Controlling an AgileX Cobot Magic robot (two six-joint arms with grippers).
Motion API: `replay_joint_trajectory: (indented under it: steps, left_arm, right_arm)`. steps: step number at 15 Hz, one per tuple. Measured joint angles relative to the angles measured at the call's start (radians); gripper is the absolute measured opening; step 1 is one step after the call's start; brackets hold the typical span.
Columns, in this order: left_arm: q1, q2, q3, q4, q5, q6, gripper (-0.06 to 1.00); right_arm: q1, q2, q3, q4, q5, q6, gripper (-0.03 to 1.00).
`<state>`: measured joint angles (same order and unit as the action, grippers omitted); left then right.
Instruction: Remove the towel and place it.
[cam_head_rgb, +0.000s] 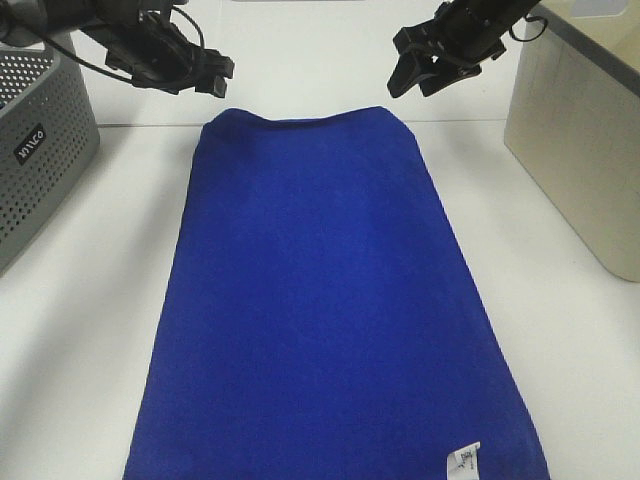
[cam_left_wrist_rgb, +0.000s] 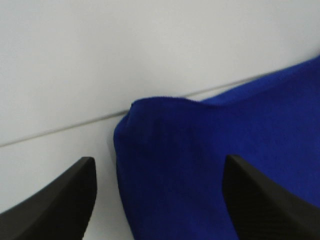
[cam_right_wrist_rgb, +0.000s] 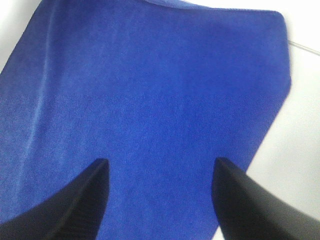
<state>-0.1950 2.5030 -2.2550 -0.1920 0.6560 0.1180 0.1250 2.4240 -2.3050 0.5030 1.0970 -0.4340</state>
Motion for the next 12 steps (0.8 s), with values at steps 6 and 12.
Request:
replay_joint_trajectory:
  steps: [6,12]
  left_arm:
    - [0.000,-0.189,0.000,0.062,0.446,-0.016,0.67]
    - [0.182,-0.320,-0.006,0.123,0.554,-0.090,0.67]
  right_arm:
    - [0.000,-0.201,0.000,-0.166,0.118,0.203,0.77]
    - [-0.107,-0.412,0.002,-0.229,0.121,0.312,0.78]
